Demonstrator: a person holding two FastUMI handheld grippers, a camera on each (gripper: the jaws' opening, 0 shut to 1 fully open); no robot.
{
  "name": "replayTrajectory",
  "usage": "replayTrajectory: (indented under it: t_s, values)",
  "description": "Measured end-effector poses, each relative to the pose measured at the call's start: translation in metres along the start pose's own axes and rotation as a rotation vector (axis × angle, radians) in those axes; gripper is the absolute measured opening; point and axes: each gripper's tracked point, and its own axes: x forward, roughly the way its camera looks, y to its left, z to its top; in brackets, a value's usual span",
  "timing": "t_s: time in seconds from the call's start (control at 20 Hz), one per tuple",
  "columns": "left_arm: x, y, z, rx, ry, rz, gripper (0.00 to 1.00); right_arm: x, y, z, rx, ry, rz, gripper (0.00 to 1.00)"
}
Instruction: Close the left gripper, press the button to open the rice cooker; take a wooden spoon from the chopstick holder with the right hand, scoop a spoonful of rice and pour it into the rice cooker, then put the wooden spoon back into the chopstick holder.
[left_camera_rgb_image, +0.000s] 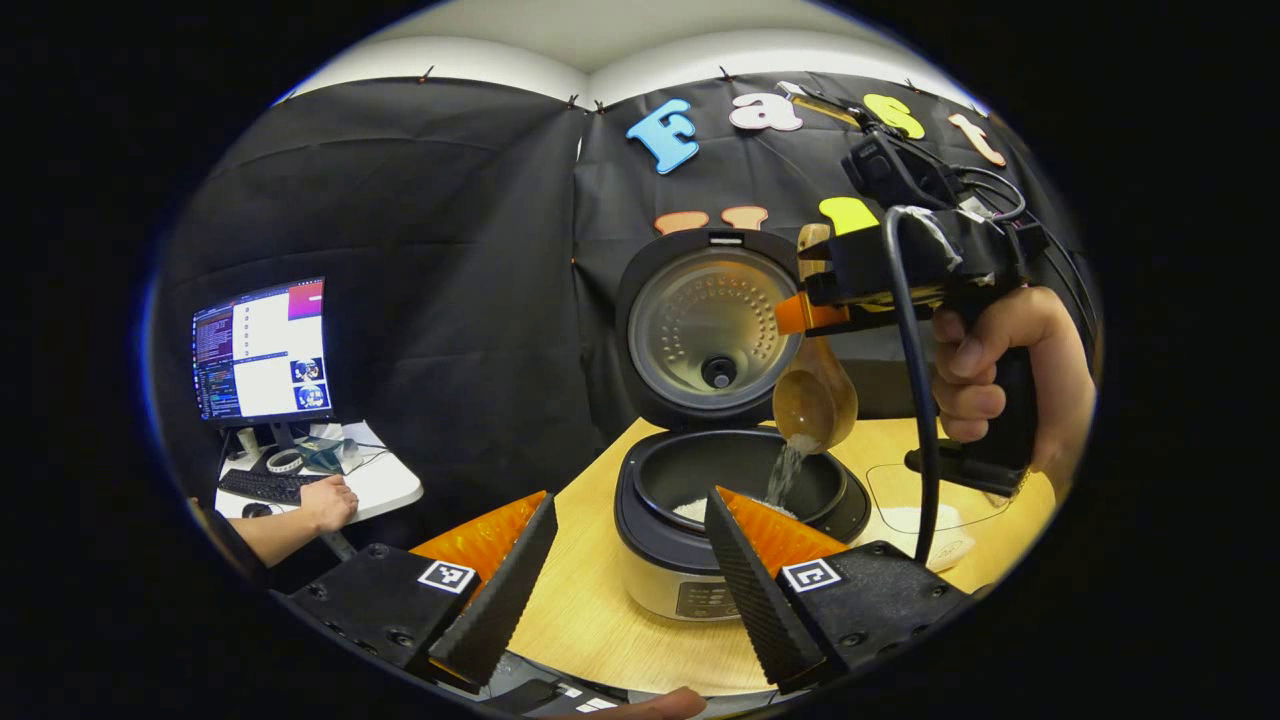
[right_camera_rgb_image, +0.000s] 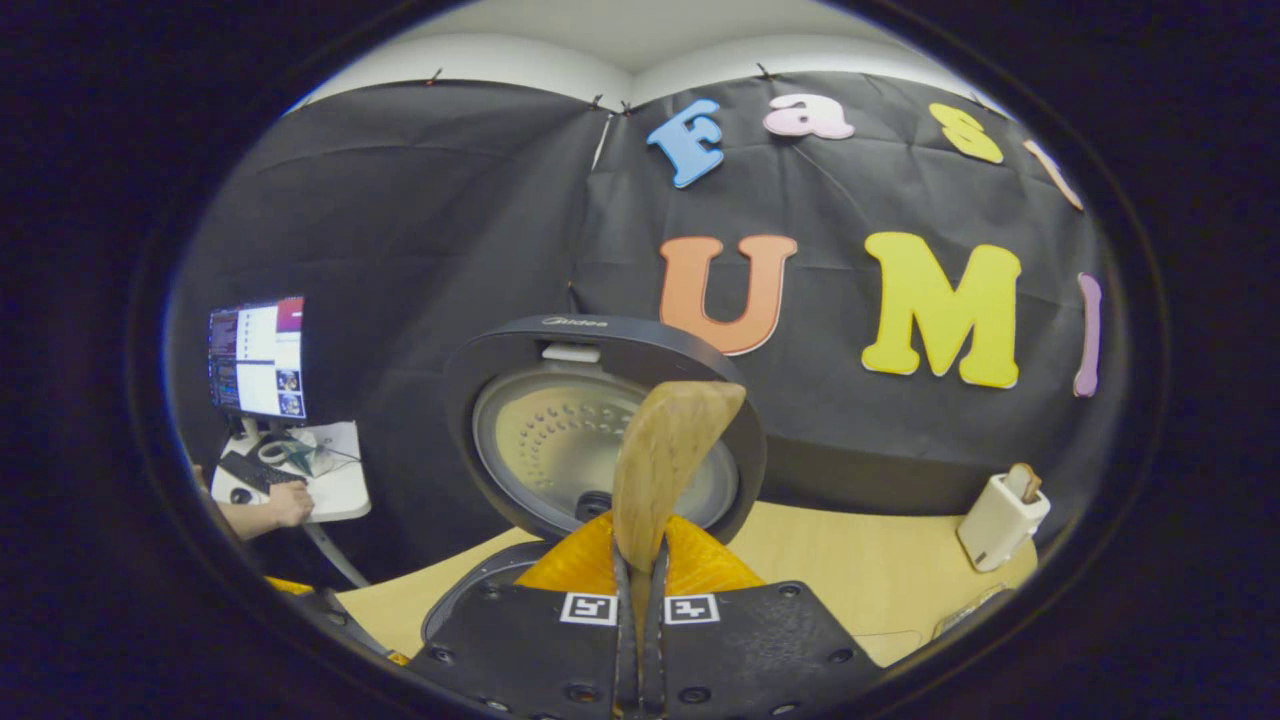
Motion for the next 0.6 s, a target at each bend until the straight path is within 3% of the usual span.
replayTrajectory:
  t_s: [0.25, 0.6]
  values:
    - [0.005, -0.002, -0.007, 0.019, 0.023, 0.016, 0.95, -0.008, -0.001, 0.009, -0.114, -0.043, -0.015, 0.02]
    - [0.006, -0.018, -0.004, 0.003, 0.016, -0.003, 0.95, -0.037, -0.040, 0.022, -0.055, -0.097, -0.051, 0.02]
